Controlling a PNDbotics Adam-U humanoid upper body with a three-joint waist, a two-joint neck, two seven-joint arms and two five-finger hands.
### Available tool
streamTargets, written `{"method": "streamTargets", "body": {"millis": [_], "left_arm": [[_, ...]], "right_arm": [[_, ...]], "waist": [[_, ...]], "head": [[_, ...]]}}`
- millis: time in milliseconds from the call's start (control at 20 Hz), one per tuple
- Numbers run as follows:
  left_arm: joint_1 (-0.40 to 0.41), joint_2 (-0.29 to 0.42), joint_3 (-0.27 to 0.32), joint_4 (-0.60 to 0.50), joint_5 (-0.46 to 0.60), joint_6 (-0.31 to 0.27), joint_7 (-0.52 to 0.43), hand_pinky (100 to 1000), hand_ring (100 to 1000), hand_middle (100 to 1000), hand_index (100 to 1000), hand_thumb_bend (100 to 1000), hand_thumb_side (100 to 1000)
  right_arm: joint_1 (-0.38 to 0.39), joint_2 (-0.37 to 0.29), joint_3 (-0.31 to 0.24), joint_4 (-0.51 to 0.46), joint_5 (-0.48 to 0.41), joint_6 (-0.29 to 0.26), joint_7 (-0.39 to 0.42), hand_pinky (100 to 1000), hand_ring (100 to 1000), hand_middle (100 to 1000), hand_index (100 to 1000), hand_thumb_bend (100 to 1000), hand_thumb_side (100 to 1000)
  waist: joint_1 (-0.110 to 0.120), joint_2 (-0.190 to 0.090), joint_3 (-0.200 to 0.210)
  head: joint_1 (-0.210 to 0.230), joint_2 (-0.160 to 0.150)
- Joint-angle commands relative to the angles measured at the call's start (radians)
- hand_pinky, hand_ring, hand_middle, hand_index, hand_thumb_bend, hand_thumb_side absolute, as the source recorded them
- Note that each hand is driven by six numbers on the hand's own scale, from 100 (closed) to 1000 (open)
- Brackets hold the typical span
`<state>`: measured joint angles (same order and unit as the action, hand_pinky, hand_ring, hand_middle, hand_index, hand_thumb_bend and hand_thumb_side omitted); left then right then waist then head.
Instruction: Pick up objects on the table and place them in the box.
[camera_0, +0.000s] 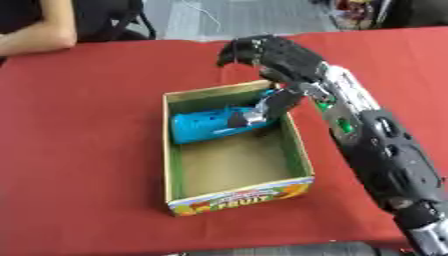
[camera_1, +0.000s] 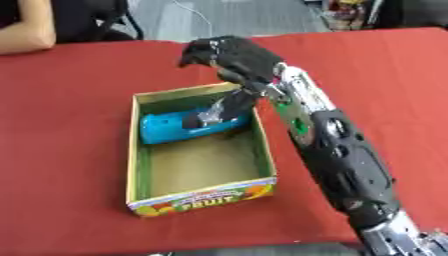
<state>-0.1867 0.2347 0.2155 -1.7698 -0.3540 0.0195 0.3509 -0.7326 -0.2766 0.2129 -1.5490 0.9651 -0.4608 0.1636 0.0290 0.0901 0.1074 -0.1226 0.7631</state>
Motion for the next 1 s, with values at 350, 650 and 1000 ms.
{"method": "streamTargets", "body": {"millis": [350,650,1000], "left_arm": [[-0.009,0.019,0.005,-0.013,-0.003,0.0,0.002,432,464,570,623,100,972],[-0.008,0.019,0.006,-0.014,-0.003,0.001,0.002,432,464,570,623,100,972],[-0.006,0.02,0.006,-0.014,-0.003,0.002,0.002,432,464,570,623,100,972]], "right_arm": [[0.003,-0.023,-0.026,-0.159,-0.04,0.044,0.003,690,736,765,805,748,1000],[0.008,-0.027,-0.041,-0.2,-0.038,0.06,-0.003,685,732,757,802,730,1000],[0.022,-0.039,-0.055,-0.276,-0.045,0.072,-0.023,686,735,756,801,697,1000]], "waist": [[0.001,-0.014,-0.003],[0.002,-0.013,-0.006],[0.002,-0.013,-0.01]], "head": [[0.009,-0.002],[0.009,-0.002],[0.012,-0.001]]}}
